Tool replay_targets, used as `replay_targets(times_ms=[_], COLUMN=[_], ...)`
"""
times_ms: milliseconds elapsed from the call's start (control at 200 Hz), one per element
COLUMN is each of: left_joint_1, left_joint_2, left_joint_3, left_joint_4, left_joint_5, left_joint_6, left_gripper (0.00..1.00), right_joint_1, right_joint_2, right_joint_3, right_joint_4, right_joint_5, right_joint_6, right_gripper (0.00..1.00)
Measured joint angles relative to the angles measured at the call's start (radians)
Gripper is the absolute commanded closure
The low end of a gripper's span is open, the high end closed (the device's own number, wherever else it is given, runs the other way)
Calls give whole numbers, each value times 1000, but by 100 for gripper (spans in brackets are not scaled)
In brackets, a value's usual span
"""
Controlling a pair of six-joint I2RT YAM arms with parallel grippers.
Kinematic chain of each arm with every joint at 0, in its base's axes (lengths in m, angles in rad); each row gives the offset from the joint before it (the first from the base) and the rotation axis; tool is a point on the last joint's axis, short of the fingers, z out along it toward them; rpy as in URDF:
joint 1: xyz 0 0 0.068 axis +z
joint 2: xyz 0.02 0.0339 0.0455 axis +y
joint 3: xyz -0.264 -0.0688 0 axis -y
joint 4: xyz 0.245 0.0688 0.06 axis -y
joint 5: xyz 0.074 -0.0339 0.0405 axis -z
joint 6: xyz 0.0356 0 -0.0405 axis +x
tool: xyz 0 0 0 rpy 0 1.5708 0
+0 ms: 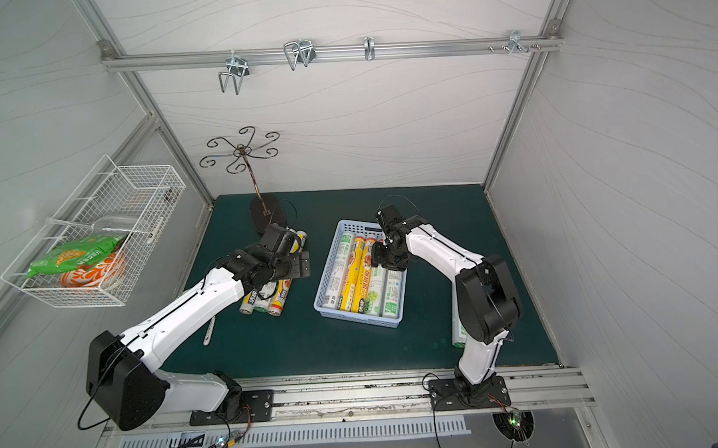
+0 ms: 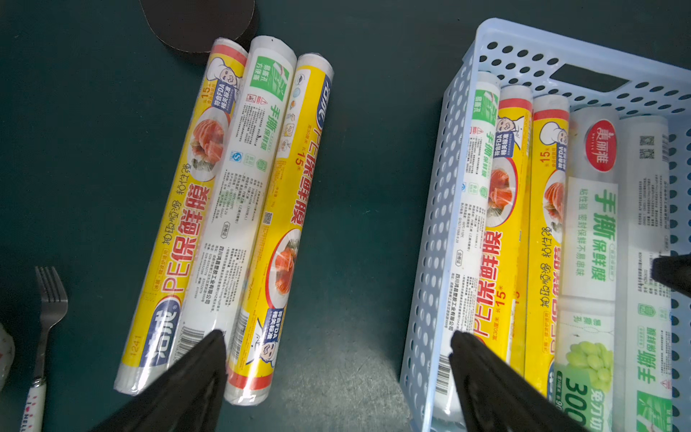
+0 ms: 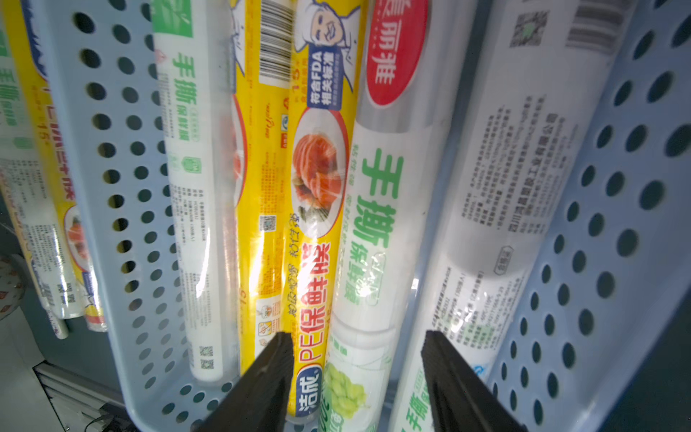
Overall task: Put the plastic wrap into the basket
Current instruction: Move the basket to the center of the board.
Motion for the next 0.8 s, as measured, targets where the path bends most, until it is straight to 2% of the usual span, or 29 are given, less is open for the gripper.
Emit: replay_targets(times_ms=[265,440,800], left_joint_1=[2,31,91], left_joint_2=[12,85,166], left_joint_3=[0,0,0], left_joint_4=[1,0,48], left_joint_5=[-6,-21,13], left_joint_6=[-1,-1,20], left_gripper=[4,3,6], right_joint_1=[-61,-132,-218], right_joint_2=[-96,-148,-127], right_joint_3=[-4,-91,-168], right_joint_4=[-37,-26,6], right_joint_5=[-23,-87,-147], right_joint_6=[-87,-133,-200], right_gripper=[40,39,36])
